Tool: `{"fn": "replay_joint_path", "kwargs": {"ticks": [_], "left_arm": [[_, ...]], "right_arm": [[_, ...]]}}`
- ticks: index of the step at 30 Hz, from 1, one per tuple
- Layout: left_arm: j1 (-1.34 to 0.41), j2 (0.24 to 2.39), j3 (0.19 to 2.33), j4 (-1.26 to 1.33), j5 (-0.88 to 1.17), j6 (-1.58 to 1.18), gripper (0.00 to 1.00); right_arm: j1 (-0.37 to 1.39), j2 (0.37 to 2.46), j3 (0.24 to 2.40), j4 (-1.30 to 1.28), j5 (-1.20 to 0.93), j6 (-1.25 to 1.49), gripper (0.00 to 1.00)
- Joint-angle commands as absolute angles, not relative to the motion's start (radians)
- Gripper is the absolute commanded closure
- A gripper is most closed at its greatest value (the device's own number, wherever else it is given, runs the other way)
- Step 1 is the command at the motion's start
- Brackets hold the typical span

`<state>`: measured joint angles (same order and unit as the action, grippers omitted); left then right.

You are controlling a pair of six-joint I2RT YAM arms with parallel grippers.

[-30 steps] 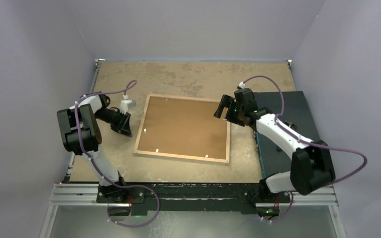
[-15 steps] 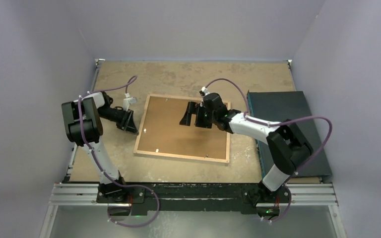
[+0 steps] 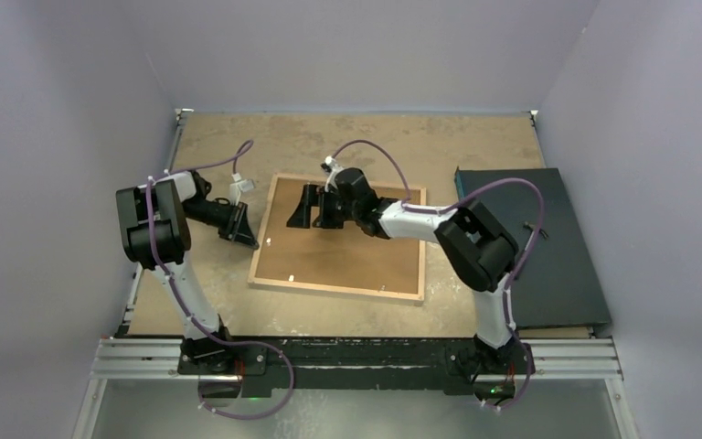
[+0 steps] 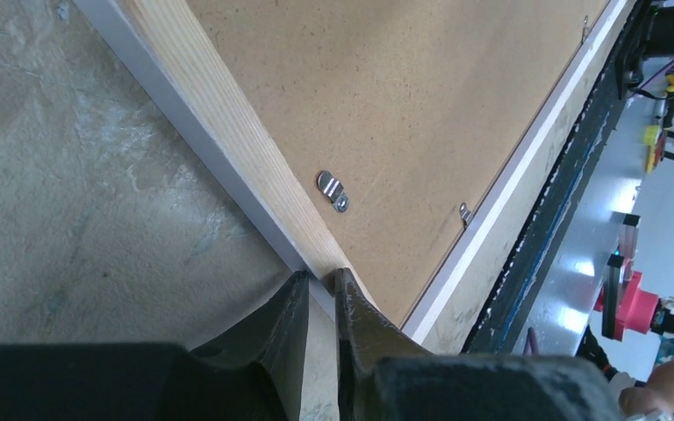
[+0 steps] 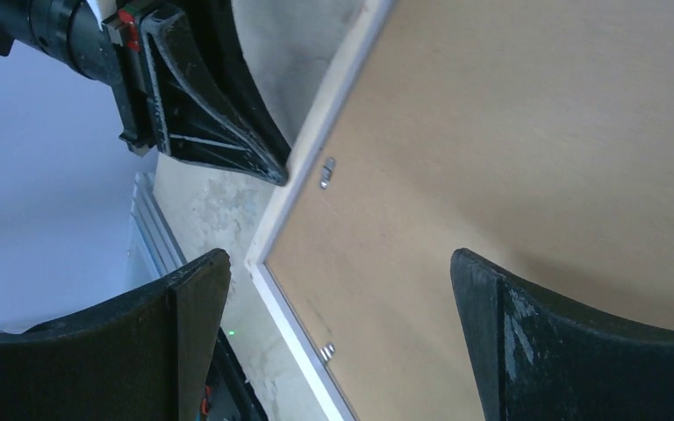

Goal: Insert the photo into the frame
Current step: Install the photo frame at the center of the board.

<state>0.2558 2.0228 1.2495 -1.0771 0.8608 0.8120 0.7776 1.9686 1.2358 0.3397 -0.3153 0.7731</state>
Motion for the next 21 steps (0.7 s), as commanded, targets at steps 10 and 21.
{"fn": "replay_joint_path", "kwargs": {"ticks": [10,21], "left_arm": [[0.246,2.006,1.197,-0.979,0.837,0.807,0.97],[0.246,1.988,1.19,-0.962,0.847,0.791,1.0]], "right_arm": [[0.872,2.187,1.485,0.408,-0.436,0.76,0.05],[0.894,2.27,1.568,0.406,-0.459,0.772,0.06]]}}
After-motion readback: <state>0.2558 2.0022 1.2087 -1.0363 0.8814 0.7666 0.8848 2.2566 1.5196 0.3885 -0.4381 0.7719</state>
